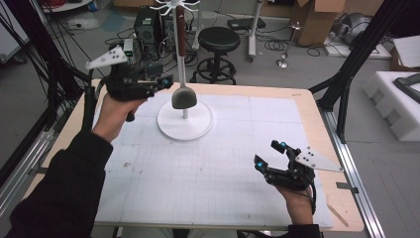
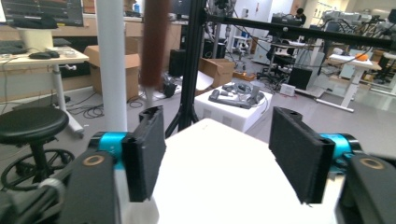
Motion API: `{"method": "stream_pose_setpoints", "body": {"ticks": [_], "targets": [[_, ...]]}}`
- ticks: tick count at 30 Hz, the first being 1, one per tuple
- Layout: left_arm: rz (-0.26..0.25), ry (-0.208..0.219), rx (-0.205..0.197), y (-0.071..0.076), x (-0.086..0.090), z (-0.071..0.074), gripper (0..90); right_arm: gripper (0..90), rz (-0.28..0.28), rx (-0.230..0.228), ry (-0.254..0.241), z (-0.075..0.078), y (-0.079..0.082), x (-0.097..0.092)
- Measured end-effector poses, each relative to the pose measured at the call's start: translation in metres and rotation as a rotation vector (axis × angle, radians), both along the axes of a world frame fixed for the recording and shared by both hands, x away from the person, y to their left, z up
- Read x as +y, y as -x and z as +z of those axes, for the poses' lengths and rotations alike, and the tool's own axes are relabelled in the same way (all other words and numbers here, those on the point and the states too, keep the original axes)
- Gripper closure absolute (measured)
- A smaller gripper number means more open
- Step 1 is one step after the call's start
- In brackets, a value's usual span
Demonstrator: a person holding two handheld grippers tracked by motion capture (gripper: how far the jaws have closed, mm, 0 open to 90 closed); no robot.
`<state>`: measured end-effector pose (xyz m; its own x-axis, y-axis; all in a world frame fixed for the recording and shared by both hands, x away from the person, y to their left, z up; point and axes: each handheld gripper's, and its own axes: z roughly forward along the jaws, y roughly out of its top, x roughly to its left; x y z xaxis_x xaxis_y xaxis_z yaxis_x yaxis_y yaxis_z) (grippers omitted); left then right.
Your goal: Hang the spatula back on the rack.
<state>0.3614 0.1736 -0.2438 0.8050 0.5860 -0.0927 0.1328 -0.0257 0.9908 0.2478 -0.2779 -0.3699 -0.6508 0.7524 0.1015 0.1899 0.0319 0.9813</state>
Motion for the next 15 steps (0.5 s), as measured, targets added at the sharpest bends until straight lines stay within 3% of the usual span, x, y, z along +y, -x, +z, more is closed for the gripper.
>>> {"method": "stream_pose_setpoints", "body": {"ticks": [3,6,11,15], "targets": [[0.0,0.011,-0.001,0.021,0.011,-0.018,29.8,19.2,-0.02,0.012,0.024,-0.004,-0.003,-0.002],[0.032,0.009,-0.007,0.038,0.019,-0.034,21.0,19.0,-0.032,0.021,0.034,-0.008,-0.005,-0.002],[0.056,0.036,-0.002,0.064,0.039,-0.066,20.9,19.0,-0.034,0.035,0.039,-0.015,-0.006,-0.003],[0.087,0.028,0.011,0.08,0.053,-0.092,21.7,18.9,-0.045,0.035,0.05,-0.022,-0.004,-0.002]]}}
